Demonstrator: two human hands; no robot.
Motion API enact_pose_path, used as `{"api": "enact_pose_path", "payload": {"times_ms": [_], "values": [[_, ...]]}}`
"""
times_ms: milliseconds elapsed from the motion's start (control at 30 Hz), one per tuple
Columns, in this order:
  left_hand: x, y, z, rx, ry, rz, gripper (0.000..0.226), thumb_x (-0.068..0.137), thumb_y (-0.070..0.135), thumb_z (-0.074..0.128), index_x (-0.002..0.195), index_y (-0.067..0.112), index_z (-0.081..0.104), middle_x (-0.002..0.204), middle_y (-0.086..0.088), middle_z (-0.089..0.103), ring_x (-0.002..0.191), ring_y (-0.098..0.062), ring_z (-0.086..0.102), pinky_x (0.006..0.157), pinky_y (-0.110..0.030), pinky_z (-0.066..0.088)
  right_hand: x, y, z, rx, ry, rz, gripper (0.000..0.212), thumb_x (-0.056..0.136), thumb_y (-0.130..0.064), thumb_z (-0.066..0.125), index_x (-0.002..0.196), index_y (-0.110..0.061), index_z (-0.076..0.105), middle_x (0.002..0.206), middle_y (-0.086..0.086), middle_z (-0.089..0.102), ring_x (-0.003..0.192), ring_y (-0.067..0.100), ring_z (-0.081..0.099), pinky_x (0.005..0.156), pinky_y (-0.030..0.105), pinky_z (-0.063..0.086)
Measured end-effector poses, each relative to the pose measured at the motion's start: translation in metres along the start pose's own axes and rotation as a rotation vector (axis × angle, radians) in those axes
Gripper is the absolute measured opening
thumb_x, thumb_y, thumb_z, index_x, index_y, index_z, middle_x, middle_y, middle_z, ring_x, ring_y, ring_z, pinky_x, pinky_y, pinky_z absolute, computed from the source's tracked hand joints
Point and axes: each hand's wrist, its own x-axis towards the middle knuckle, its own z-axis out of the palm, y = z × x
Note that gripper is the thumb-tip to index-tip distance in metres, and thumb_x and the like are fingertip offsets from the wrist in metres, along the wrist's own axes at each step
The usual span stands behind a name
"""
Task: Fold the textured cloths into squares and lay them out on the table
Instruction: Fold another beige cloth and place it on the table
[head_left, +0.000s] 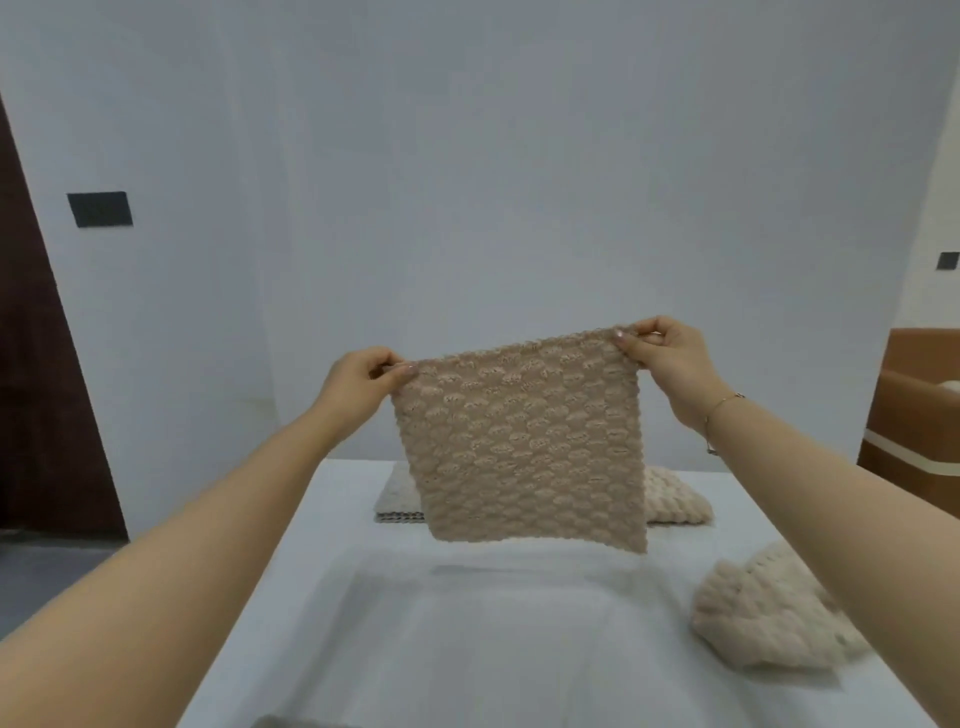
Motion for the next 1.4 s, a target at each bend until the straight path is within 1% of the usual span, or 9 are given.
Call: {"api": "enact_pose_path", "payload": {"times_ms": [267,400,500,600,767,867,1067,1233,1400], "values": [[-0.029,0.021,0.006,0.076,0.116,0.082,0.015,0.092,0.028,0.06,0.085,0.017,0.067,0.08,0.007,0.064,0.067,-0.002,0.053,0.064,-0.021,0.041,-0.035,0.0,-0.028,0.027,-0.069,-0.019,0.008,0.086,-0.015,0.068,0.083,-0.014,0.06,0.082,0.003,0.068,0.081,0.014,0.064,0.089,0.029,0.05],[-0.101,0.003,0.023,0.11,0.001,0.058,0.013,0.092,0.028,0.059,0.085,0.02,0.066,0.087,0.012,0.065,0.087,-0.004,0.056,0.076,-0.023,0.044,-0.101,0.029,-0.046,0.032,-0.177,0.059,0.01,0.084,-0.016,0.067,0.079,-0.015,0.058,0.079,-0.004,0.071,0.083,0.009,0.065,0.087,0.022,0.048],[-0.159,-0.012,0.034,0.087,-0.101,0.005,0.01,0.091,0.024,0.06,0.085,0.022,0.067,0.085,0.011,0.067,0.089,0.001,0.056,0.075,-0.007,0.04,-0.153,0.053,-0.062,0.013,-0.261,0.154,0.043,0.069,-0.04,0.079,0.083,-0.006,0.056,0.083,-0.001,0.073,0.085,0.011,0.067,0.081,0.018,0.051],[-0.201,-0.018,0.043,0.045,-0.23,-0.075,0.008,0.089,0.024,0.063,0.084,0.024,0.07,0.091,0.017,0.068,0.09,0.002,0.058,0.075,-0.002,0.037,-0.2,0.073,-0.076,-0.066,-0.34,0.248,0.077,0.059,-0.058,0.079,0.089,0.008,0.055,0.103,0.005,0.074,0.102,0.017,0.067,0.088,0.024,0.053],[-0.242,-0.023,0.055,-0.026,-0.346,-0.215,0.01,0.087,0.032,0.064,0.084,0.025,0.072,0.089,0.019,0.07,0.09,0.002,0.06,0.079,-0.014,0.042,-0.254,0.095,-0.093,-0.175,-0.4,0.356,0.047,0.065,-0.061,0.074,0.079,-0.017,0.064,0.104,0.003,0.074,0.107,0.015,0.066,0.096,0.031,0.047],[-0.255,-0.025,0.057,-0.044,-0.379,-0.258,0.013,0.087,0.031,0.063,0.084,0.022,0.071,0.082,0.018,0.068,0.084,0.002,0.061,0.073,-0.015,0.045,-0.272,0.102,-0.098,-0.14,-0.388,0.393,0.048,0.066,-0.057,0.076,0.082,-0.013,0.064,0.093,0.008,0.074,0.094,0.016,0.068,0.088,0.027,0.052],[-0.253,-0.025,0.055,-0.111,-0.394,-0.292,0.014,0.087,0.03,0.063,0.079,0.019,0.065,0.071,0.007,0.064,0.065,-0.002,0.057,0.064,-0.01,0.045,-0.284,0.112,-0.098,-0.092,-0.325,0.422,0.017,0.081,-0.013,0.062,0.089,0.002,0.06,0.069,0.007,0.064,0.063,0.004,0.058,0.064,0.007,0.043],[-0.21,-0.03,0.062,-0.046,-0.43,-0.318,0.023,0.087,0.036,0.063,0.079,0.015,0.066,0.071,0.0,0.066,0.065,-0.006,0.059,0.067,-0.016,0.043,-0.234,0.124,-0.083,-0.109,-0.252,0.43,0.021,0.074,-0.025,0.066,0.085,-0.008,0.063,0.066,0.0,0.065,0.063,0.006,0.06,0.065,0.011,0.048],[-0.152,-0.068,0.086,-0.05,-0.456,-0.449,0.03,0.089,0.037,0.062,0.078,0.009,0.062,0.076,-0.004,0.064,0.072,-0.013,0.057,0.073,-0.029,0.044,-0.174,0.153,-0.056,-0.206,-0.202,0.456,0.009,0.089,-0.015,0.064,0.081,-0.012,0.059,0.067,0.003,0.061,0.06,0.008,0.058,0.061,0.015,0.048]]}}
